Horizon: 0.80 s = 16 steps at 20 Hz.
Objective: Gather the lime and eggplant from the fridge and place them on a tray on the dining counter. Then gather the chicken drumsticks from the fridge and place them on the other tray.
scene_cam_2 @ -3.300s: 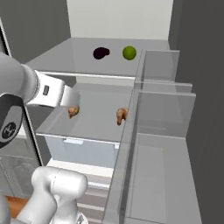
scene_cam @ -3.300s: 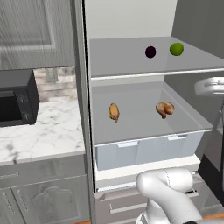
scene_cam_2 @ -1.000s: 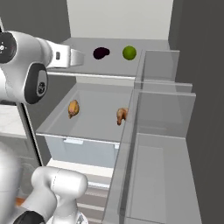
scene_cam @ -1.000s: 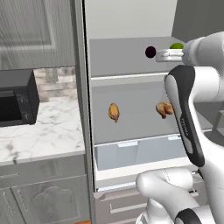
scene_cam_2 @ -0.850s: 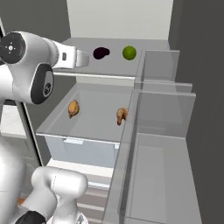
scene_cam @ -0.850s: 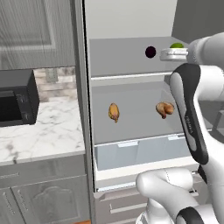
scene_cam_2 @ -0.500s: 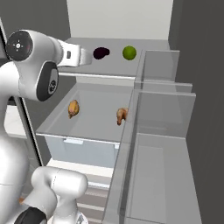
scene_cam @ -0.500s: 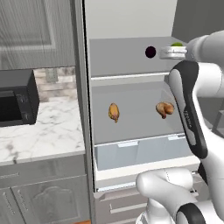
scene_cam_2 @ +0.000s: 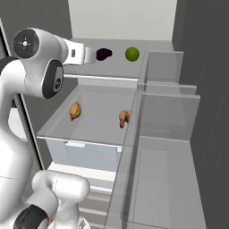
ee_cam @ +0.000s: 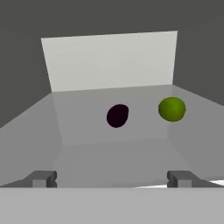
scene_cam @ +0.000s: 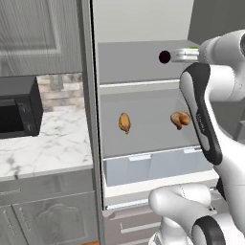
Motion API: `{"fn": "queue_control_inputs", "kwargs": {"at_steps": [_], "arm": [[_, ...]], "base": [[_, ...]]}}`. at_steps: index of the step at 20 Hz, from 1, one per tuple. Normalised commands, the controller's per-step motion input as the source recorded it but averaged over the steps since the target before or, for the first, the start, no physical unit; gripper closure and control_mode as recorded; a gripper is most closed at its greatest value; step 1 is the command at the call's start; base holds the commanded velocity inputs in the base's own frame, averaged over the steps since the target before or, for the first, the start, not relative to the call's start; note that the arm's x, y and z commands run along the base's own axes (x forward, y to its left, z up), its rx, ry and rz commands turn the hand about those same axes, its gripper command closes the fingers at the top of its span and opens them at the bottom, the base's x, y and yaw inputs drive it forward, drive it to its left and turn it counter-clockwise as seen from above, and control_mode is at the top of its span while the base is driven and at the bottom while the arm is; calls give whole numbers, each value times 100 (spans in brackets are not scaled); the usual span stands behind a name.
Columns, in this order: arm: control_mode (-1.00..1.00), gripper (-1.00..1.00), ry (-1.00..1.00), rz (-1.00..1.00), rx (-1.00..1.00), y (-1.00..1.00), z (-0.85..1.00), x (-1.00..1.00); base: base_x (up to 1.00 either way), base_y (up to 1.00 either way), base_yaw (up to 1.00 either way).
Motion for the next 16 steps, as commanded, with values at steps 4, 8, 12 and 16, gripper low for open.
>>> {"fn": "queue_control_inputs", "kwargs": {"at_steps": [4, 8, 12, 16], "arm": [[-100, -100, 0, 0, 0, 0, 0, 24], [-100, -100, 0, 0, 0, 5, 0, 33], [-100, -100, 0, 0, 0, 6, 0, 38], [-100, -100, 0, 0, 0, 0, -1, 27]], "base": [[0, 0, 0], [0, 0, 0], [0, 0, 0], [0, 0, 0]]}}
